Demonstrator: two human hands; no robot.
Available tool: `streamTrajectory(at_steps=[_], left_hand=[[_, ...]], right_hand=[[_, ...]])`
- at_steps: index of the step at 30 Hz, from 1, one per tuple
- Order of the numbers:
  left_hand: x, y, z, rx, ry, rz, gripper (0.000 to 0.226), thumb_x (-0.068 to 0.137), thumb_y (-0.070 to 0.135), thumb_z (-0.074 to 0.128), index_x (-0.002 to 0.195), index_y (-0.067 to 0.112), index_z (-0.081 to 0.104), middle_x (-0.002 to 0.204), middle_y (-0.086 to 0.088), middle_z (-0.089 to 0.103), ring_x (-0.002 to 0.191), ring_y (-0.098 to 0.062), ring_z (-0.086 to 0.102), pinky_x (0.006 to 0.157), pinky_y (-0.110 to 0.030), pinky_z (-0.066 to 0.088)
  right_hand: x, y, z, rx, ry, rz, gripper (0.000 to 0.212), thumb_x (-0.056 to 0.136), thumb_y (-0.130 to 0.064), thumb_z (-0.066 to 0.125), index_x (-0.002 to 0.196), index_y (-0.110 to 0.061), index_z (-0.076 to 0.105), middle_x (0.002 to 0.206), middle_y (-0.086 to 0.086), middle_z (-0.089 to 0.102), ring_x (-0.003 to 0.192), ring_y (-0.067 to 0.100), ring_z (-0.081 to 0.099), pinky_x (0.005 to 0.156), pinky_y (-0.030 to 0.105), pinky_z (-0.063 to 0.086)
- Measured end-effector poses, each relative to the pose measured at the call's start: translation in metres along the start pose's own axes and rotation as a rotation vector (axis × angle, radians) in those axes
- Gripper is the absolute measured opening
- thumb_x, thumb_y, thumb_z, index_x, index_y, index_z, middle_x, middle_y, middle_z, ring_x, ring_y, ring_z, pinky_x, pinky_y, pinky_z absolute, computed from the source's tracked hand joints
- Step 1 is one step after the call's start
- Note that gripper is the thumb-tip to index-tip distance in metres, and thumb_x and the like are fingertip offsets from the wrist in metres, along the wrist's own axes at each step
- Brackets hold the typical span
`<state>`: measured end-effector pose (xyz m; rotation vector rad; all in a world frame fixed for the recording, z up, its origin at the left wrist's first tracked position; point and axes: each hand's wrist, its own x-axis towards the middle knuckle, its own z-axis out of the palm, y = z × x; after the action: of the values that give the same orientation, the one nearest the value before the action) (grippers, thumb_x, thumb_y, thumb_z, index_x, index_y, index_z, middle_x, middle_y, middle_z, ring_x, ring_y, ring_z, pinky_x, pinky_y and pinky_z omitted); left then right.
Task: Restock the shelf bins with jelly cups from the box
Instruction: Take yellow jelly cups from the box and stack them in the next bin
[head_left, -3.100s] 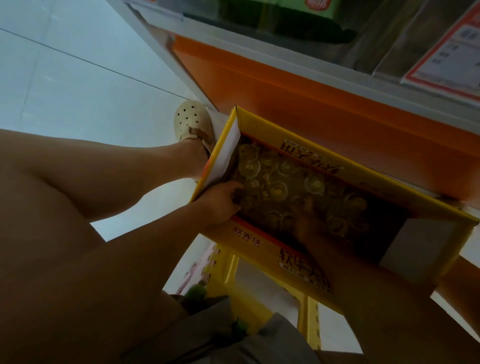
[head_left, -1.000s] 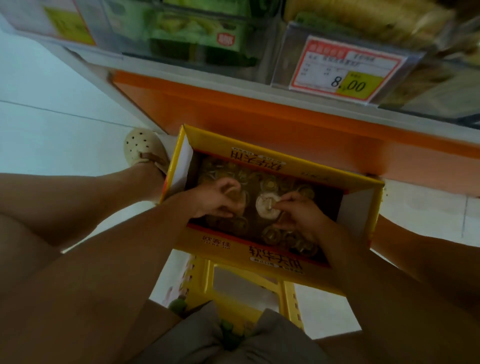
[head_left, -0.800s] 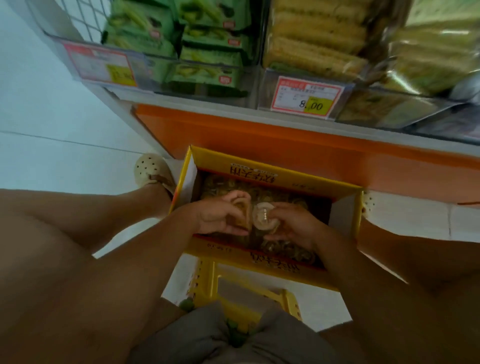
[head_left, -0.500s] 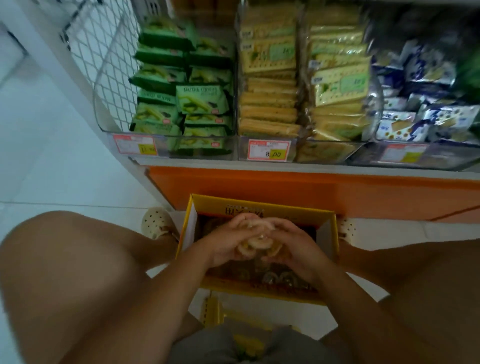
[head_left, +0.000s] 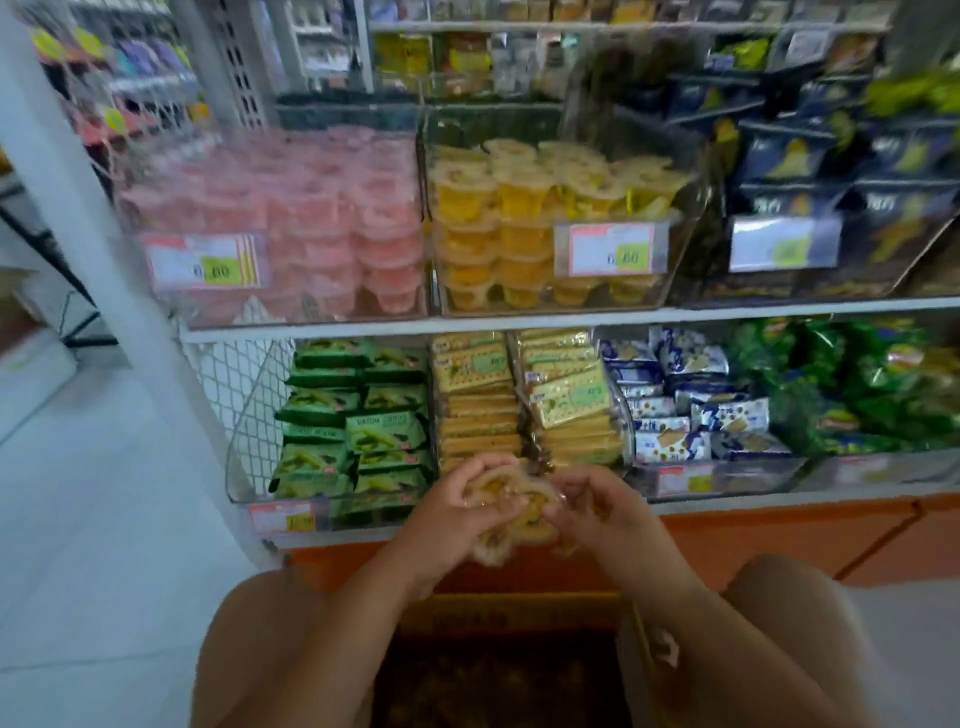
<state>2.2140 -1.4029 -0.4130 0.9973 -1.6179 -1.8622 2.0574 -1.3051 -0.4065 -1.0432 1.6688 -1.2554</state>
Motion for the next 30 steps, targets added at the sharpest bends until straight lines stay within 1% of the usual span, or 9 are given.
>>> streamTrajectory(at_steps=[4,9,11,15,17,20,21,25,30], left_hand=[[-0.005,0.066,0.003,0.124,-0.014,0.192,0.029,0.082,0.03,0.074,0.096,0.054,0.065,0.113,0.021,0.065,0.097,0.0,0.065,0.073,-0.018,0.052],[-0.003,0.146,0.009,0.174,0.039,0.407,0.023,0.083,0.037,0.07,0.103,0.045,0.064,0.102,0.028,0.066,0.089,0.002,0.067,0.072,-0.014,0.051],[0.0,0.177,0.006,0.184,0.095,0.512,0.02,0.088,0.031,0.065,0.106,0.039,0.062,0.099,0.032,0.065,0.08,0.009,0.066,0.064,-0.006,0.047],[0.005,0.227,-0.013,0.257,0.17,0.619,0.025,0.097,0.022,0.056,0.107,0.044,0.061,0.094,0.036,0.064,0.069,0.016,0.059,0.055,-0.001,0.044],[0.01,0.246,-0.025,0.392,0.21,0.652,0.031,0.097,0.027,0.054,0.113,0.053,0.055,0.101,0.035,0.061,0.08,0.018,0.059,0.064,-0.005,0.047],[0.024,0.267,-0.043,0.558,0.302,0.628,0.032,0.095,0.035,0.056,0.119,0.052,0.045,0.105,0.014,0.064,0.087,-0.009,0.065,0.079,-0.037,0.055],[0.029,0.272,-0.049,0.61,0.335,0.619,0.03,0.094,0.036,0.057,0.119,0.047,0.045,0.102,0.012,0.065,0.083,-0.01,0.066,0.075,-0.039,0.055],[0.042,0.286,-0.069,0.66,0.293,0.633,0.016,0.092,0.034,0.059,0.105,0.041,0.053,0.083,0.018,0.067,0.053,0.006,0.055,0.052,-0.022,0.038],[0.046,0.295,-0.081,0.682,0.287,0.636,0.018,0.089,0.035,0.059,0.103,0.045,0.055,0.084,0.026,0.066,0.056,0.01,0.055,0.051,-0.016,0.034]], right_hand=[[0.001,-0.057,-0.015,-0.013,0.035,-0.157,0.012,0.088,-0.008,0.066,0.096,-0.017,0.064,0.084,0.012,0.059,0.064,0.008,0.061,0.056,0.018,0.05],[0.012,-0.13,-0.04,-0.024,0.156,-0.323,0.01,0.086,-0.011,0.068,0.084,-0.02,0.064,0.075,0.003,0.06,0.071,0.024,0.062,0.064,0.036,0.059],[0.024,-0.17,-0.061,-0.107,0.244,-0.416,0.011,0.086,-0.012,0.068,0.078,-0.015,0.061,0.068,0.001,0.058,0.064,0.02,0.063,0.061,0.025,0.055],[0.074,-0.251,-0.105,-0.425,0.307,-0.523,0.014,0.087,-0.016,0.068,0.076,-0.019,0.06,0.072,-0.006,0.061,0.067,0.016,0.064,0.064,0.032,0.052],[0.112,-0.283,-0.12,-0.645,0.273,-0.523,0.012,0.089,-0.018,0.065,0.079,-0.023,0.061,0.076,-0.01,0.062,0.072,0.011,0.062,0.065,0.027,0.05],[0.17,-0.318,-0.136,-0.937,0.127,-0.459,0.009,0.092,-0.019,0.061,0.087,-0.027,0.065,0.09,-0.007,0.065,0.084,0.013,0.061,0.069,0.023,0.047],[0.187,-0.326,-0.14,-1.049,0.079,-0.434,0.009,0.092,-0.021,0.06,0.091,-0.028,0.066,0.095,-0.007,0.066,0.09,0.013,0.061,0.076,0.023,0.047],[0.244,-0.337,-0.142,-1.393,-0.104,-0.302,0.014,0.093,-0.026,0.056,0.095,-0.03,0.069,0.103,-0.004,0.068,0.1,0.018,0.061,0.088,0.028,0.046],[0.278,-0.343,-0.125,-1.778,-0.241,-0.181,0.025,0.094,-0.026,0.054,0.114,-0.021,0.069,0.112,0.001,0.065,0.099,0.02,0.059,0.091,0.037,0.05]])
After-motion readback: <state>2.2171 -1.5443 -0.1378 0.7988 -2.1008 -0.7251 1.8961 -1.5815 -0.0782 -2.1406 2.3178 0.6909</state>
